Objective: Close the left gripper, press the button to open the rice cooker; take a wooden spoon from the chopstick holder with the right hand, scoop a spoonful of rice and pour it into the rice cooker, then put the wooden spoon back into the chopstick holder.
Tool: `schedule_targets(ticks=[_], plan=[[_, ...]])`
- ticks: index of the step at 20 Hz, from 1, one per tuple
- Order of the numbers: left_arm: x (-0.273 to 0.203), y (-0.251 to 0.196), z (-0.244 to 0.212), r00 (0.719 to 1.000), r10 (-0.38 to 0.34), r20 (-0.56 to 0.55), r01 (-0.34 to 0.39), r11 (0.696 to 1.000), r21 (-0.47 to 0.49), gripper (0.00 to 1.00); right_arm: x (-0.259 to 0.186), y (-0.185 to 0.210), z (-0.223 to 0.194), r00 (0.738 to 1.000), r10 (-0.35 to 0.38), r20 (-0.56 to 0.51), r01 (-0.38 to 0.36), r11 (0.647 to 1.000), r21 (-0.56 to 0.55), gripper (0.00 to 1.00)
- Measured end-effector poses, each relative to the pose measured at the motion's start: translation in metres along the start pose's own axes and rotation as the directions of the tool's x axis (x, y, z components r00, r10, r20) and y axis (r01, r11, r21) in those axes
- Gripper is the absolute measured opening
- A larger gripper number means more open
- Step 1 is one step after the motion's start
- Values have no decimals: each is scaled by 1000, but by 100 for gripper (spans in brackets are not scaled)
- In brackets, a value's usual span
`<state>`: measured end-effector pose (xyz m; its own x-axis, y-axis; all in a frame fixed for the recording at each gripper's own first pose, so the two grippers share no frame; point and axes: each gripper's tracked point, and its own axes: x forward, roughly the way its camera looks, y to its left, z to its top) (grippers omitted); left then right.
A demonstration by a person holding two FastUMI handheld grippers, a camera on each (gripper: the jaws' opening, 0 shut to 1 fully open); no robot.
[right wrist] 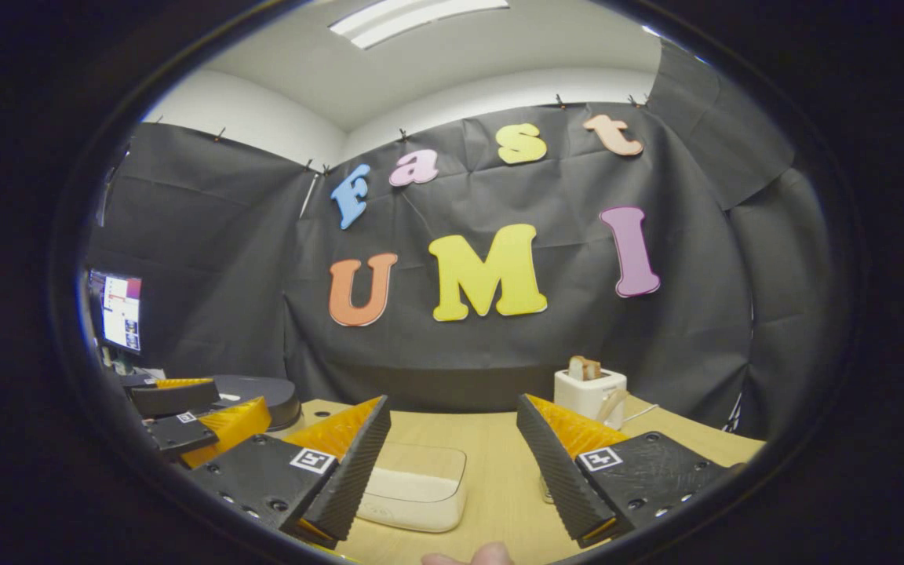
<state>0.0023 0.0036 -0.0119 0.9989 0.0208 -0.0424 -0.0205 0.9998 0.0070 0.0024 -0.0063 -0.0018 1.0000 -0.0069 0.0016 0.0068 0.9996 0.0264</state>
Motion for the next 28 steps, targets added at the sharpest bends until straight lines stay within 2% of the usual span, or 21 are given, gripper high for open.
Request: schedule_targets(ticks=[4,7,12,16,20,22,23,24,25,26,27,28], plan=[[0,-2,0,1000,7,0,-7,1000,9,98,-5,-5,4,1000,-11,15,11,1000,-10,96],[-1,5,-4,999,49,-18,-49,999,16,98,-6,-11,-1,1000,-7,7,7,1000,-17,96],[-1,30,-5,979,195,-53,-195,981,-4,99,1,-28,2,1000,11,-3,-11,1000,9,96],[14,57,1,958,264,-115,-261,965,37,98,9,-44,-9,998,39,-42,-37,998,48,96],[31,91,1,930,325,-169,-313,945,96,88,7,-79,-14,998,23,-59,-18,997,80,96],[37,102,0,922,329,-204,-314,944,105,82,5,-97,-10,998,6,-55,0,994,109,95],[40,108,2,917,336,-216,-321,941,105,77,4,-106,-9,999,-4,-50,10,993,114,91],[43,119,6,910,350,-224,-332,936,114,74,3,-111,-10,999,-5,-48,11,994,113,95],[45,130,8,897,374,-237,-352,927,130,66,3,-112,-12,999,3,-49,2,994,110,95],[47,139,7,888,380,-261,-357,925,132,62,3,-114,-14,999,10,-52,-4,994,110,95],[51,142,5,882,371,-291,-353,928,117,54,3,-115,-18,998,20,-58,-14,994,110,95],[56,144,2,872,356,-335,-346,934,91,53,3,-112,-21,997,37,-66,-29,994,110,95]])
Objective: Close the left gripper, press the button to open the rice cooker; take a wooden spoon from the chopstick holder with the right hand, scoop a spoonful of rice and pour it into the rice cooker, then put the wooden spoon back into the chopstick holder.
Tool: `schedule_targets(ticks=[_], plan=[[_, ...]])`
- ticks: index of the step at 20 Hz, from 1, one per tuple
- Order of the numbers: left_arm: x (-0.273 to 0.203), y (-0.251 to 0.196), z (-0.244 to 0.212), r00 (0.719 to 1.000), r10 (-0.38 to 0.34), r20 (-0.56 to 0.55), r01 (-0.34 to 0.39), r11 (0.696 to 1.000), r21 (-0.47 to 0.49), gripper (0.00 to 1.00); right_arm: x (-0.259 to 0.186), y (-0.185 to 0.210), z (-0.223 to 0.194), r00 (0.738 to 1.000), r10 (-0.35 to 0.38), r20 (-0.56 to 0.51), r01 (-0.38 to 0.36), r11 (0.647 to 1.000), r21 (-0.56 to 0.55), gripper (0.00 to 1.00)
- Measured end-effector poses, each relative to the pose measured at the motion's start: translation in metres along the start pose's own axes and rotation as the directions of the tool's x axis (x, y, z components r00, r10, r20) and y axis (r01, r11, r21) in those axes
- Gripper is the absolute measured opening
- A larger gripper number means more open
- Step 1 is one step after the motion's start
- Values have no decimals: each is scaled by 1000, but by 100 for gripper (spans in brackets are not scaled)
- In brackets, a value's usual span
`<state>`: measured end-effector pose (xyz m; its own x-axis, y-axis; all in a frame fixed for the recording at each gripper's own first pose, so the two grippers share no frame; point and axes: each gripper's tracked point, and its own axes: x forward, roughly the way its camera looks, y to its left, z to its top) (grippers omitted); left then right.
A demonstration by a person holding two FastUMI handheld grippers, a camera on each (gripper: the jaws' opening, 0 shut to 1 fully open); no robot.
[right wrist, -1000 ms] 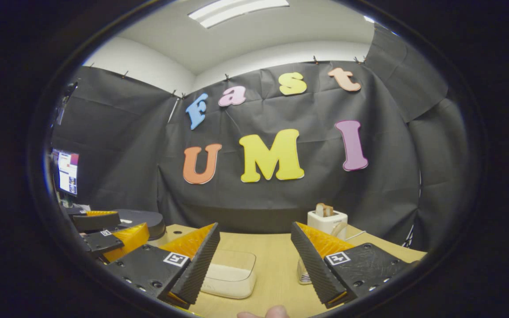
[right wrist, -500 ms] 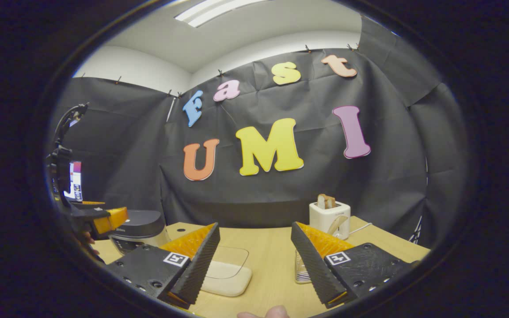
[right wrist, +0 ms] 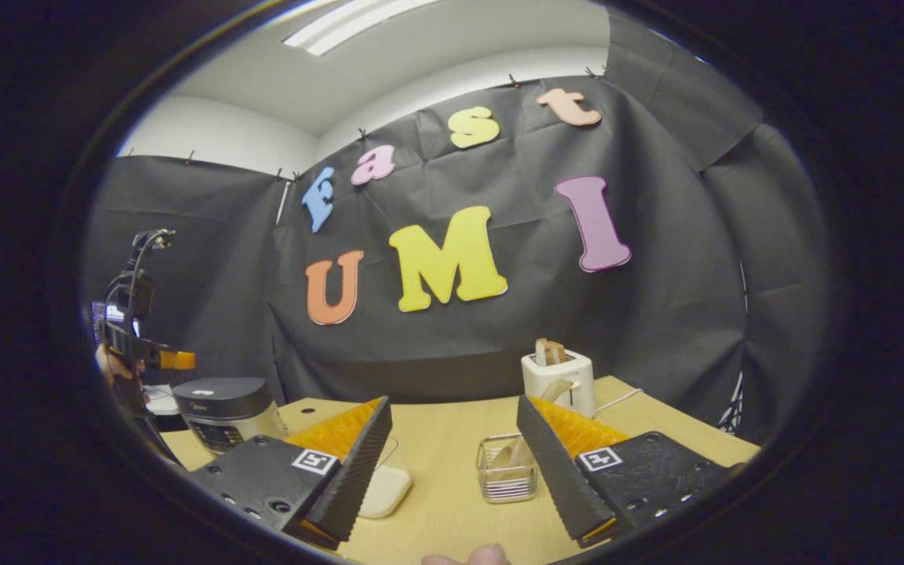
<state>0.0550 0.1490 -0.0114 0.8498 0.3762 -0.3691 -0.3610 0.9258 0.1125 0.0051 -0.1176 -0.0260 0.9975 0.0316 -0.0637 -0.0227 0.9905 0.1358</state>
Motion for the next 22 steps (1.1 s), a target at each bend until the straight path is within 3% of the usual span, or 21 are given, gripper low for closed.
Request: schedule_targets(ticks=[2,3,6,7,9,16,22], plan=[[8,9,-4,997,-5,-81,3,1000,-31,43,1,5,-7,999,31,-19,-31,1000,-5,95],[13,14,-4,993,-8,-114,3,999,-38,28,1,7,-9,999,43,-22,-43,999,-9,95],[28,28,-12,979,-4,-203,-12,997,-77,19,1,4,-4,999,53,-8,-53,998,-25,91],[31,26,-20,968,-18,-249,-11,994,-112,13,0,3,-2,999,52,1,-52,998,-30,95],[35,20,-31,944,-59,-325,4,986,-166,5,-1,-1,1,999,45,21,-44,998,-42,95],[39,8,-54,896,-77,-438,-5,983,-184,3,2,-15,-5,999,33,20,-33,999,-24,95],[38,6,-61,889,-55,-455,-13,989,-144,3,8,-17,-17,999,41,4,-41,999,33,95]])
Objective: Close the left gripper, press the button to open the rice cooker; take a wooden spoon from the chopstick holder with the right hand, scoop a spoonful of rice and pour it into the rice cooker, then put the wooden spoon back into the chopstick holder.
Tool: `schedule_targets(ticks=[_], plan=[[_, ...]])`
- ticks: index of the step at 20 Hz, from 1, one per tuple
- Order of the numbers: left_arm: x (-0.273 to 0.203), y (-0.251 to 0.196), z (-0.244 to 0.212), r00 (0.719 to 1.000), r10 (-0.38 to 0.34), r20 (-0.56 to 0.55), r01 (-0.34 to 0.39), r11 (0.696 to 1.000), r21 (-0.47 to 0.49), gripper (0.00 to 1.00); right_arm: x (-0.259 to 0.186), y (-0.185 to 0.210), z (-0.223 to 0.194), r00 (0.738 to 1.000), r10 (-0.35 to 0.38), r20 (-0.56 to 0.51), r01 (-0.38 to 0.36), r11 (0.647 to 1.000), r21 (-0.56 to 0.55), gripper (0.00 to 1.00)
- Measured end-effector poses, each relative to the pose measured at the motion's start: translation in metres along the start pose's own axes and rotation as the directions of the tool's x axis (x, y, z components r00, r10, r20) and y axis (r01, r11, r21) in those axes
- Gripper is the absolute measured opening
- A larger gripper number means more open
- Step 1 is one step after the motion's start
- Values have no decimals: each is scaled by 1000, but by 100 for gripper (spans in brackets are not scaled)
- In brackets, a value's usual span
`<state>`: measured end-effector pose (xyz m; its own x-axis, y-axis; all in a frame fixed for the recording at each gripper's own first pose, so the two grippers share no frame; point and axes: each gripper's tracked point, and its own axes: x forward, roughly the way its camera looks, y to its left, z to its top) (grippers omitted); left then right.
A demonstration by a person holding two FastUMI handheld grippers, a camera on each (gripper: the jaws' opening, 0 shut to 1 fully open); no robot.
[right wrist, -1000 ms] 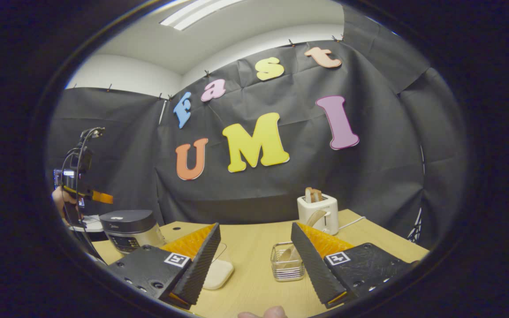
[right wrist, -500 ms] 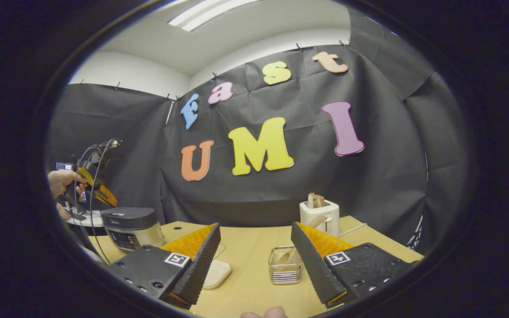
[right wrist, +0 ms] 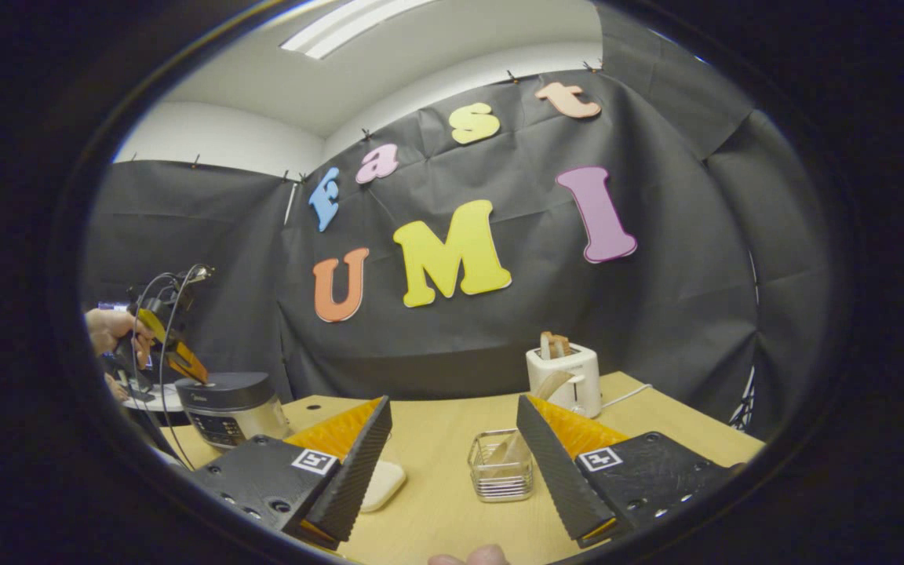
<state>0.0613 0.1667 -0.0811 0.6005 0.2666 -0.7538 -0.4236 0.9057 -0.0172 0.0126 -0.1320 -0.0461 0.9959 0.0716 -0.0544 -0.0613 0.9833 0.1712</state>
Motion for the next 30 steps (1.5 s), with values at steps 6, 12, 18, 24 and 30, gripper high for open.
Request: schedule_targets(ticks=[6,12,18,24,30], plan=[[6,-1,-3,999,11,36,-12,1000,24,3,4,13,-14,999,37,-35,-36,999,26,95],[1,0,2,998,37,56,-40,998,45,3,-1,18,-7,999,33,-21,-33,999,-1,95],[-21,-10,48,984,-51,170,47,999,25,9,-12,12,9,1000,1,24,0,1000,-32,95],[-60,-4,100,907,-16,420,-15,997,71,94,-16,11,21,998,-19,52,22,998,-60,91],[-98,-27,115,798,-108,592,21,988,152,98,-24,-8,30,995,-82,58,87,992,-89,95]])
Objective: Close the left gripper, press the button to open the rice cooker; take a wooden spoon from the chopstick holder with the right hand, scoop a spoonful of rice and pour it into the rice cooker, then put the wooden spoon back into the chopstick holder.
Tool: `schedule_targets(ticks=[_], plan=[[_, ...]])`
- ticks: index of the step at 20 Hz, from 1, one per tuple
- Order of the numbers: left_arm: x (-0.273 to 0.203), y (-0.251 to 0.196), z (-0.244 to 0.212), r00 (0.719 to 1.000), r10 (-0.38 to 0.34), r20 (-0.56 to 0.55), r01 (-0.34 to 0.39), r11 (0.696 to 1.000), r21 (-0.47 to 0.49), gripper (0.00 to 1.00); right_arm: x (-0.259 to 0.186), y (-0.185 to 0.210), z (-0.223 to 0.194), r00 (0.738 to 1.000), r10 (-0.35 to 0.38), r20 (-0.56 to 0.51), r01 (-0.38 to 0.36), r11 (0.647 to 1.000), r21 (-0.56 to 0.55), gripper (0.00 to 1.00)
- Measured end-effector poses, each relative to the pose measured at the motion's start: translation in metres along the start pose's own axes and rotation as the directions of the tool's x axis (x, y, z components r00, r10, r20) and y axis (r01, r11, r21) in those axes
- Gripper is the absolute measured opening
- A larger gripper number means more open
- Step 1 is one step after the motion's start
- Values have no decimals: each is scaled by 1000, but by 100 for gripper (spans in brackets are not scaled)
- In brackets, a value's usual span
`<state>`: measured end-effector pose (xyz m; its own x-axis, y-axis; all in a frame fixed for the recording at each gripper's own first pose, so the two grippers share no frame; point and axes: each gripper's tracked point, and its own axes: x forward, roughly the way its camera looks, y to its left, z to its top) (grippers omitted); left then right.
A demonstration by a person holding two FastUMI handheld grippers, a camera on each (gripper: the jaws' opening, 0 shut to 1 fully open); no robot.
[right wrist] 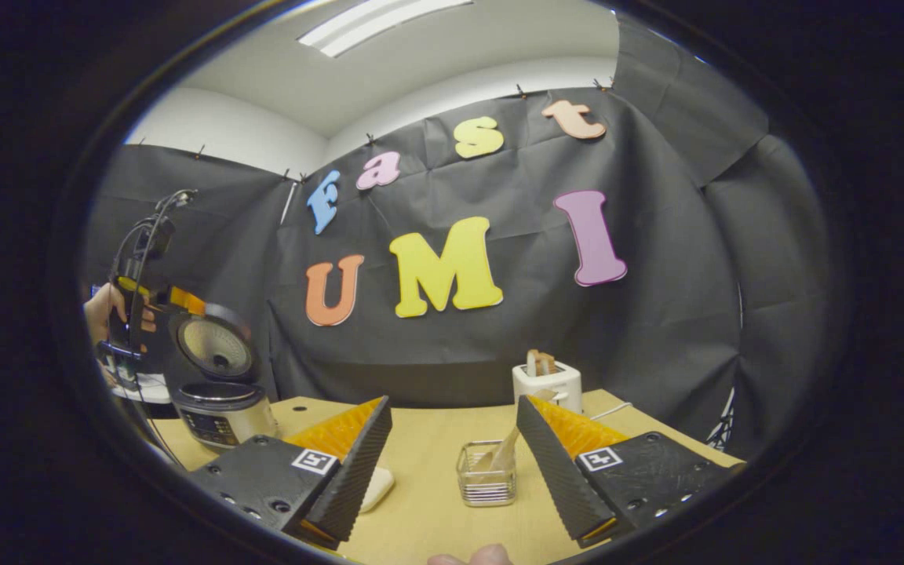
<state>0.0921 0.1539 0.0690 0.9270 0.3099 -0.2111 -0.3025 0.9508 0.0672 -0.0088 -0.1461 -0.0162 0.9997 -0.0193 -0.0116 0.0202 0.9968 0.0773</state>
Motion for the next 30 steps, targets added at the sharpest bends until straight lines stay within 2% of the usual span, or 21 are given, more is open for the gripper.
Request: schedule_targets(ticks=[2,4,5,6,7,8,10,12,13,14,15,16,17,18,19,21,23,26,27,28,30], plan=[[-7,-5,1,998,-25,51,24,999,24,98,-2,-8,2,1000,-23,-4,22,1000,-10,91],[-17,-17,-11,996,-48,69,48,999,3,98,-5,-20,3,998,-60,-8,60,998,-30,91],[-21,-22,-15,994,-57,88,58,998,-6,100,-5,-28,2,997,-79,-12,78,996,-36,95],[-25,-25,-19,992,-63,105,63,998,-2,99,-5,-33,1,995,-92,-24,91,995,-36,91],[-27,-25,-25,991,-65,117,64,998,13,99,-4,-36,-1,995,-98,-36,97,995,-35,95],[-28,-26,-31,989,-68,128,65,997,32,98,-2,-38,-1,994,-102,-48,100,995,-29,91],[-32,-28,-41,988,-72,135,66,997,50,98,5,-40,-3,992,-103,-73,102,995,-17,95],[-39,-37,-49,986,-96,140,89,994,57,99,16,-42,-8,989,-110,-101,108,994,-30,95],[-44,-38,-52,984,-106,145,96,993,72,98,23,-42,-12,987,-116,-114,112,993,-39,91],[-48,-38,-52,982,-111,155,98,991,93,98,30,-41,-14,985,-117,-123,113,993,-41,91],[-53,-39,-51,978,-118,170,99,988,116,98,36,-39,-16,985,-113,-131,109,993,-38,95],[-57,-39,-51,975,-118,187,94,987,131,98,43,-38,-19,984,-113,-138,109,993,-36,91],[-61,-40,-54,975,-119,189,95,987,130,98,52,-38,-26,982,-112,-151,108,994,-34,95],[-64,-42,-57,974,-123,189,102,988,117,98,59,-38,-31,980,-113,-167,109,994,-29,96],[-67,-44,-59,973,-130,189,113,989,98,99,66,-40,-40,976,-114,-186,110,993,-29,91],[-72,-44,-65,974,-135,185,124,990,72,99,80,-45,-54,967,-122,-223,118,993,-32,95],[-75,-32,-66,975,-101,200,85,993,84,99,94,-53,-67,958,-127,-257,128,992,-13,96],[-78,-35,-75,975,-88,206,71,994,88,98,117,-59,-85,943,-116,-312,131,991,29,96],[-80,-35,-78,975,-78,206,64,995,77,99,123,-62,-91,937,-110,-332,131,991,41,92],[-81,-36,-81,975,-75,210,63,996,64,99,129,-64,-94,933,-107,-343,136,989,59,96],[-82,-41,-90,976,-77,202,74,997,20,99,142,-70,-99,928,-107,-357,148,985,89,95]])
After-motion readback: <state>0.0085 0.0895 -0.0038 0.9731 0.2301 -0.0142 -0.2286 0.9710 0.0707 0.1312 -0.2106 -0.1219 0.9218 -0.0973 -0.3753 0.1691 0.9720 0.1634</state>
